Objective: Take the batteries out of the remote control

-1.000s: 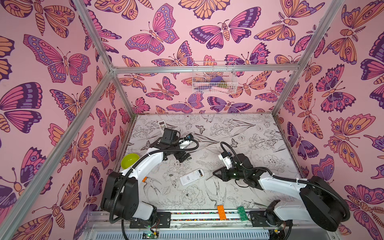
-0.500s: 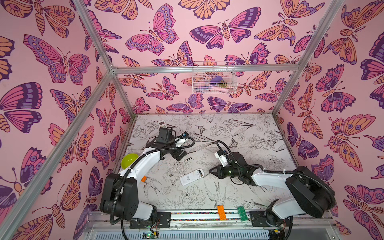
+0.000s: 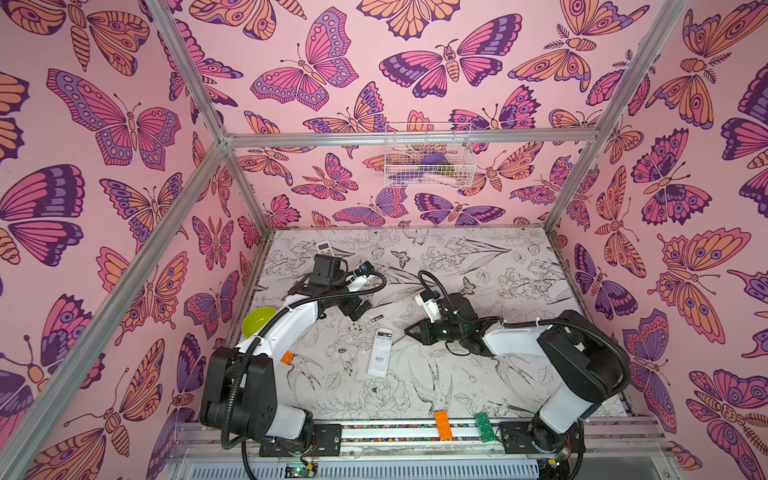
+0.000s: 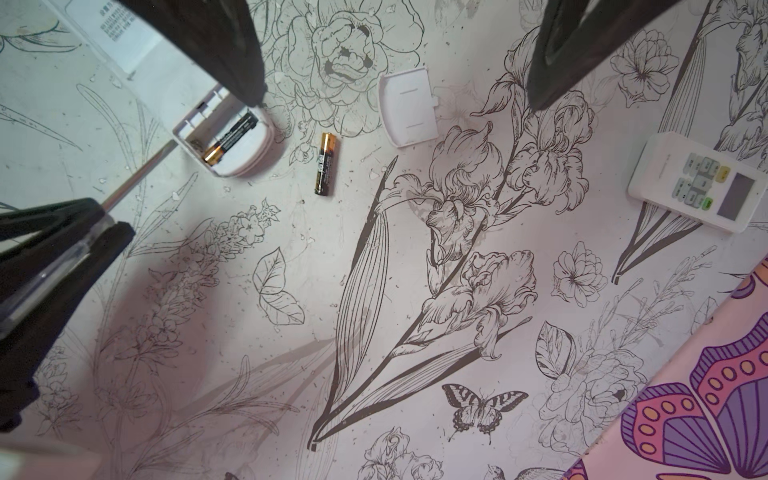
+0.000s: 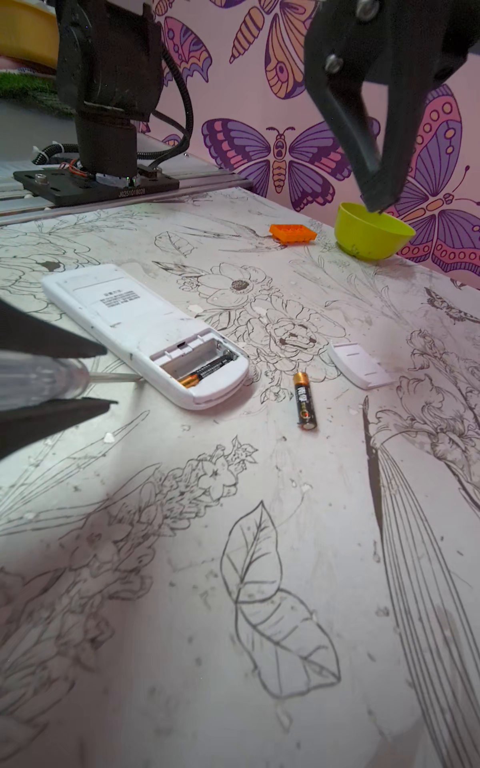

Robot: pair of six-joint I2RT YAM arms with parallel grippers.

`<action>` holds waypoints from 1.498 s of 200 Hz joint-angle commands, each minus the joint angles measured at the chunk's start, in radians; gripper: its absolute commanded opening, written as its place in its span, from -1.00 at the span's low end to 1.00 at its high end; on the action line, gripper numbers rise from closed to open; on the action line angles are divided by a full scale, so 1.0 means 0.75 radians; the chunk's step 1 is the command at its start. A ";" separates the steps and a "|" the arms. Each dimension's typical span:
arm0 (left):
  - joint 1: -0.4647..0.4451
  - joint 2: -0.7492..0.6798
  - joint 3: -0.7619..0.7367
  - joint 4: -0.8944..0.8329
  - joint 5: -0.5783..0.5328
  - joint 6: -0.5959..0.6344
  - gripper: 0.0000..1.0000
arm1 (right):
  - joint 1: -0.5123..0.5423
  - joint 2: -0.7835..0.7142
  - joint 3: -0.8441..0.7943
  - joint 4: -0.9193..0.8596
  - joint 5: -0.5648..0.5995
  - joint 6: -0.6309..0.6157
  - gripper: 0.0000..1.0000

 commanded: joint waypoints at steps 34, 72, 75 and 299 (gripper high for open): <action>0.017 -0.035 -0.017 -0.005 0.041 -0.001 1.00 | 0.026 0.122 0.154 0.038 -0.095 0.006 -1.00; 0.030 -0.036 -0.007 -0.022 0.043 0.048 1.00 | 0.060 0.208 0.262 0.044 -0.168 0.010 -1.00; 0.030 -0.038 -0.003 -0.037 0.052 0.061 1.00 | 0.060 0.217 0.270 0.044 -0.167 0.012 -1.00; 0.048 0.348 0.019 -0.665 0.236 1.446 0.97 | -0.062 -0.592 -0.229 -0.218 0.172 0.011 -1.00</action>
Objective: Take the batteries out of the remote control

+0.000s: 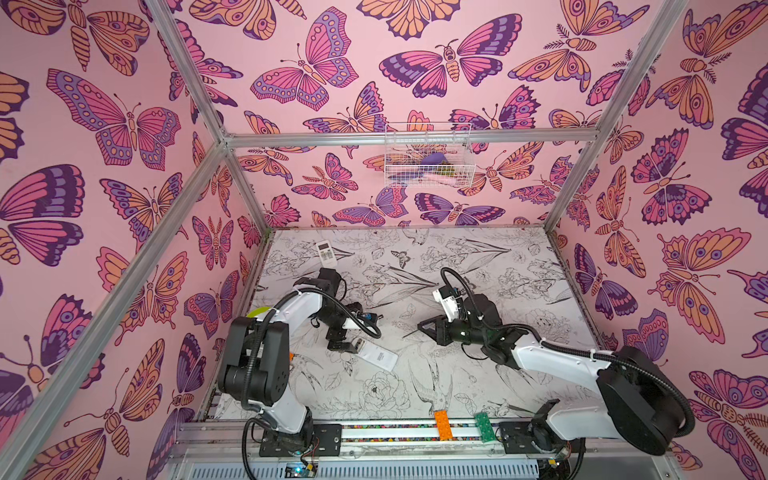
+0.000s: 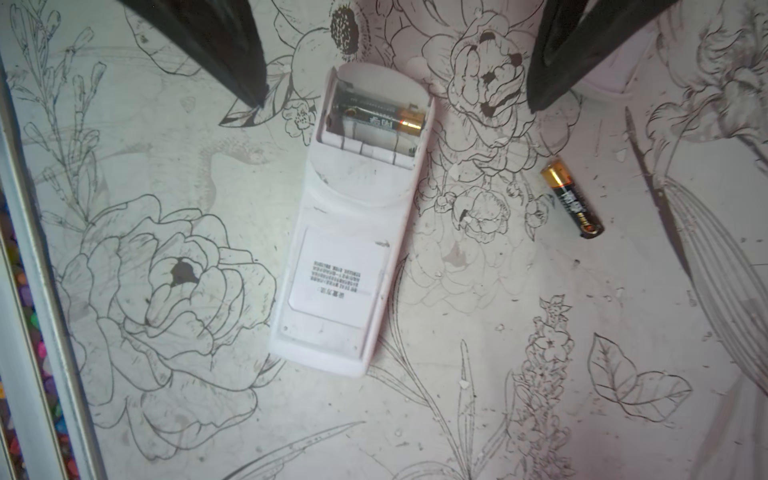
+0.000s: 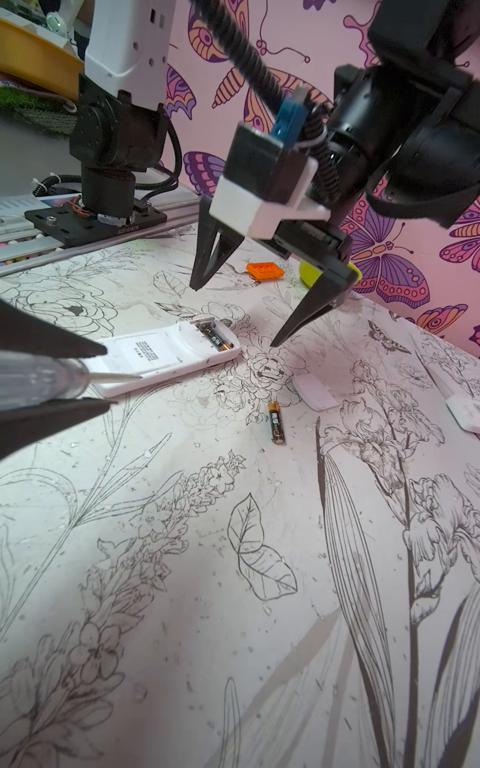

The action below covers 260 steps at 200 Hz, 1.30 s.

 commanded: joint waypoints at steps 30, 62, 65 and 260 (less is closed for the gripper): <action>-0.031 0.106 -0.061 0.086 -0.063 0.118 0.94 | -0.033 -0.106 -0.053 -0.085 0.061 -0.021 -1.00; -0.044 0.111 -0.074 0.118 -0.050 0.109 0.80 | -0.041 -0.150 -0.093 -0.085 0.073 -0.031 -1.00; -0.045 0.110 -0.074 0.118 -0.052 0.110 0.77 | -0.046 -0.151 -0.092 -0.094 0.072 -0.034 -1.00; -0.330 0.040 0.000 0.218 -0.177 -0.194 0.05 | -0.169 -0.494 -0.230 -0.212 0.123 0.000 -1.00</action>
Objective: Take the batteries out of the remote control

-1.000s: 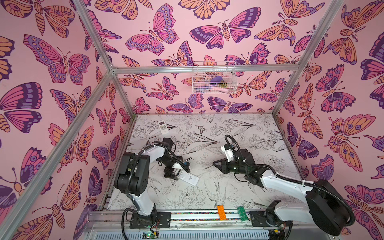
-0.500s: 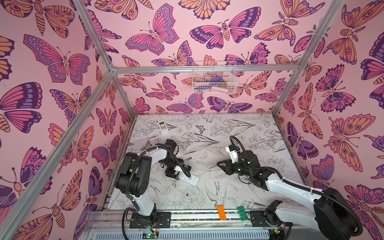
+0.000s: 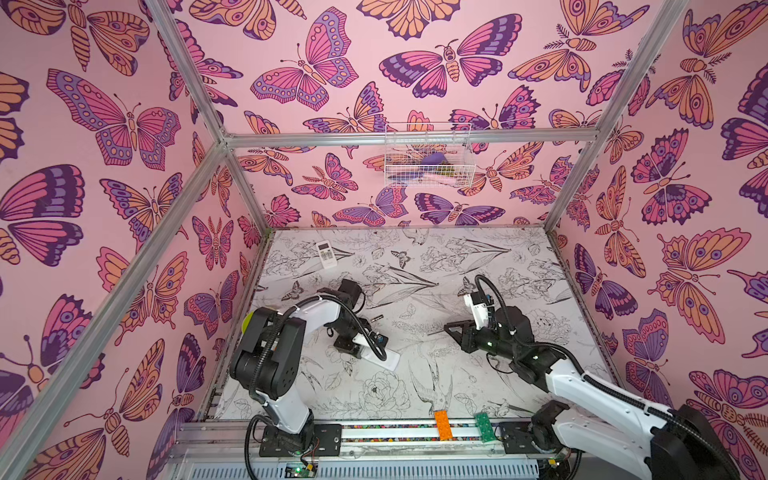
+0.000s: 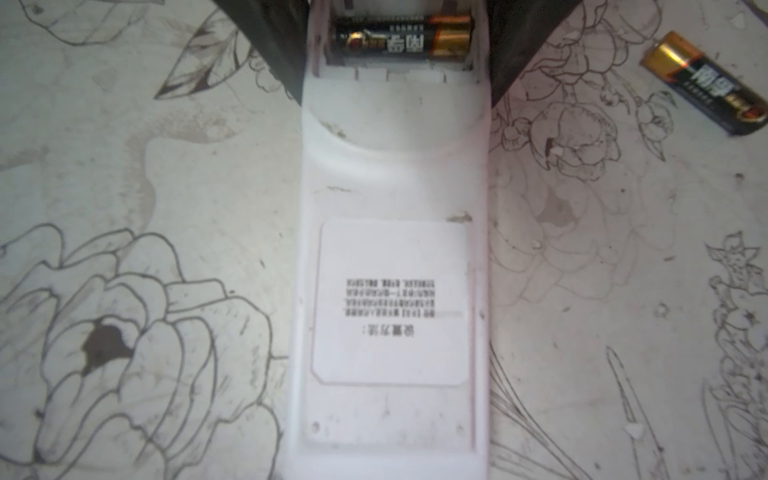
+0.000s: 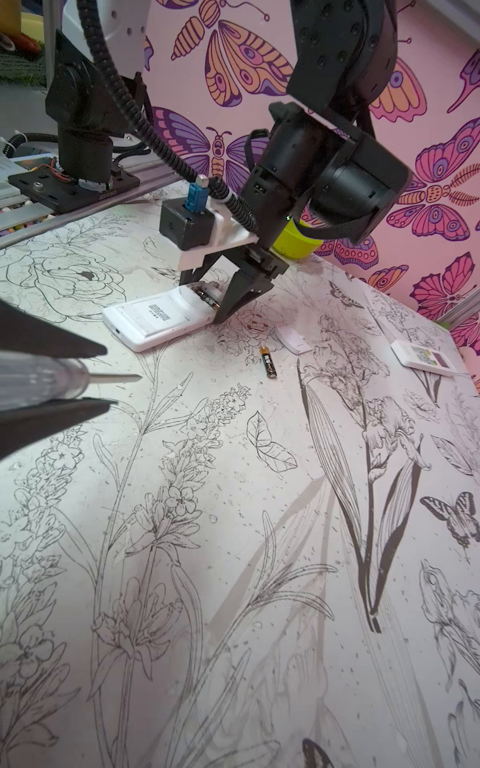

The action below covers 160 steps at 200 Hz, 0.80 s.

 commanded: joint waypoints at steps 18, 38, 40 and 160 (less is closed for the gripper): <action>-0.159 0.021 0.187 0.029 0.096 -0.348 0.05 | -0.055 -0.029 -0.018 0.024 0.015 0.101 -1.00; -0.228 0.081 0.267 0.095 0.117 -0.527 0.05 | -0.081 -0.012 -0.023 0.056 -0.001 0.146 -1.00; -0.236 0.086 0.274 0.103 0.119 -0.548 0.05 | -0.084 -0.010 -0.021 0.054 -0.005 0.151 -1.00; -0.428 0.320 0.326 0.372 0.102 -0.946 0.29 | -0.141 -0.011 -0.084 0.066 -0.017 0.329 -1.00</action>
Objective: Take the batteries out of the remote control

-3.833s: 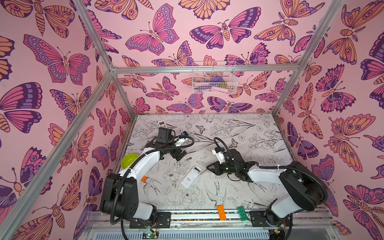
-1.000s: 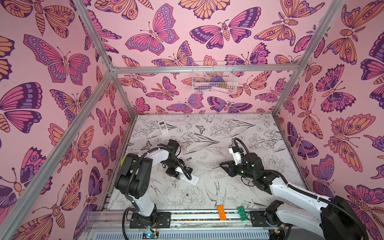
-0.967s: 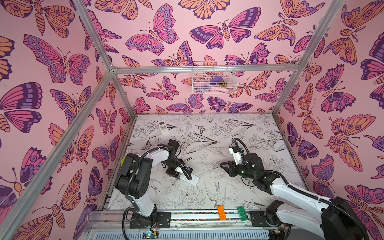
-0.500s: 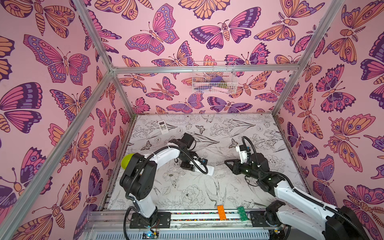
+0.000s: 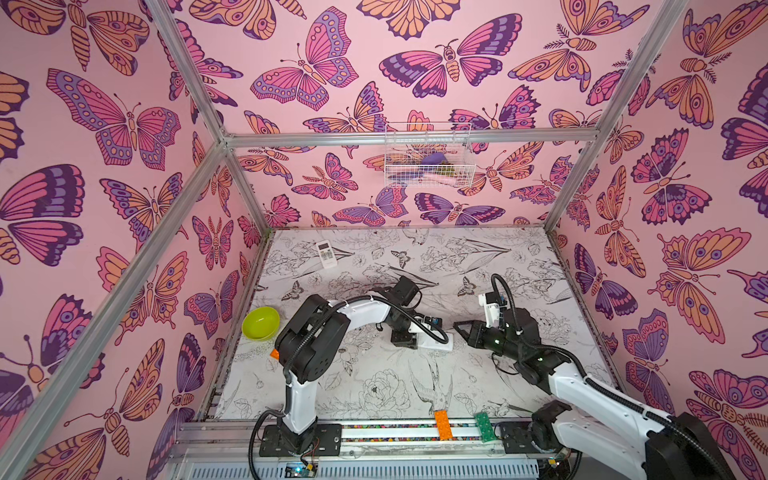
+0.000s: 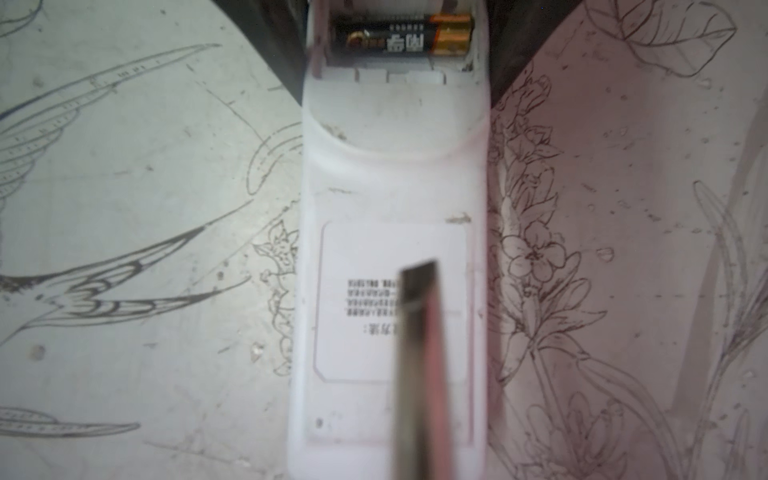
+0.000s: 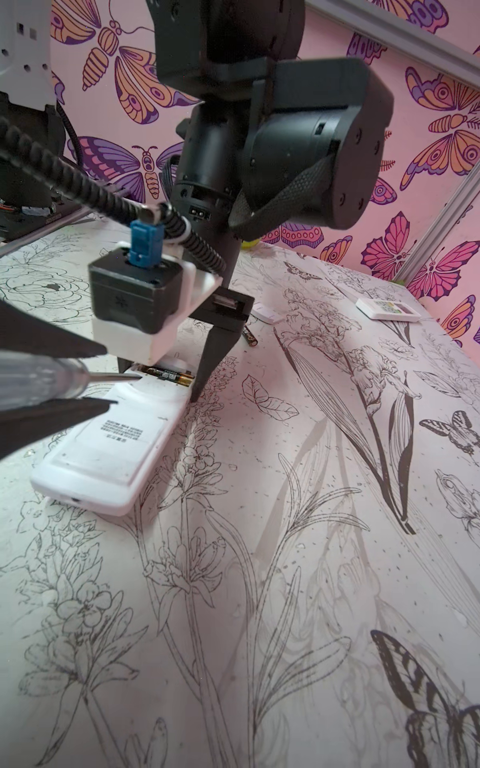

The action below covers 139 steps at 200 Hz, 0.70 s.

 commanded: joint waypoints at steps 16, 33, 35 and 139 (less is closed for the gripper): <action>0.006 0.007 -0.040 0.031 0.030 -0.039 0.44 | -0.011 0.023 -0.015 0.061 -0.029 0.070 -1.00; 0.008 0.003 -0.048 0.031 0.028 -0.030 0.57 | -0.010 0.052 0.004 0.060 -0.055 0.067 -1.00; 0.008 0.005 -0.048 0.031 0.029 -0.031 0.59 | -0.011 0.054 0.007 0.059 -0.056 0.067 -1.00; 0.034 -0.041 -0.076 -0.027 0.046 0.121 0.55 | 0.006 0.307 0.016 0.349 -0.126 0.197 -1.00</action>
